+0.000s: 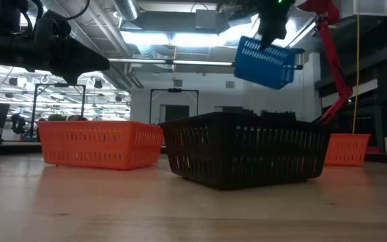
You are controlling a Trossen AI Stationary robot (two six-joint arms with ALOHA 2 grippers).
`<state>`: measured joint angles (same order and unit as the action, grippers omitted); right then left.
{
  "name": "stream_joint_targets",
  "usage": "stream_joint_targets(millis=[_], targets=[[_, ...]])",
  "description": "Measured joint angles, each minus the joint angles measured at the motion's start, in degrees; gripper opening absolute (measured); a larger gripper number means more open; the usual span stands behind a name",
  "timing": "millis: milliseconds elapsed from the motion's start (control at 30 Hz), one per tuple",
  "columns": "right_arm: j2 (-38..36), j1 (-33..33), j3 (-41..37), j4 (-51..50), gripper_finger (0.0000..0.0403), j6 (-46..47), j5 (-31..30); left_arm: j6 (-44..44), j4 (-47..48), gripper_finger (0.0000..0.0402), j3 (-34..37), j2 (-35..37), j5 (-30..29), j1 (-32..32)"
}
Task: Stack baskets by color
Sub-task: Stack the bottom blue basket on top of the top blue basket
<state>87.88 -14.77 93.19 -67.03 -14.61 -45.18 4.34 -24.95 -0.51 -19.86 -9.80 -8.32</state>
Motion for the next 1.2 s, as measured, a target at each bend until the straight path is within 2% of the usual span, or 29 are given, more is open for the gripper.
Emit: stream_joint_targets(millis=[100, 167, 367, 533, 667, 933, 1200], targets=[[0.31, -8.19, 0.15, 8.76, 0.0002, -14.42, 12.2, 0.0, -0.01, 0.0082, 0.0, 0.0, 0.01, -0.01], [1.0, -13.06, 0.15, 13.12, 0.0002, -19.84, 19.02, 0.0, 0.0, 0.0082, 0.0, 0.0, 0.02, -0.02], [5.04, -24.22, 0.15, 15.68, 0.0002, -24.81, 27.84, -0.02, 0.0, 0.0082, 0.0, 0.0, 0.0, -0.02], [10.32, -29.46, 0.15, 14.85, 0.0002, -26.65, 37.43, -0.86, 0.02, 0.0082, 0.0, 0.0, 0.0, 0.0], [14.58, -31.28, 0.12, 13.03, 0.0002, -30.52, 38.45, -0.98, 0.02, 0.0082, 0.0, -0.02, 0.0, -0.02], [18.77, -31.57, 0.12, 11.18, 0.0003, -31.12, 39.35, -1.51, 0.04, 0.0082, 0.0, 0.0, -0.01, -0.02], [19.16, -31.62, 0.12, 11.1, 0.0055, -31.09, 36.95, -1.51, 0.04, 0.0082, 0.0, -0.02, -0.01, -0.02]])
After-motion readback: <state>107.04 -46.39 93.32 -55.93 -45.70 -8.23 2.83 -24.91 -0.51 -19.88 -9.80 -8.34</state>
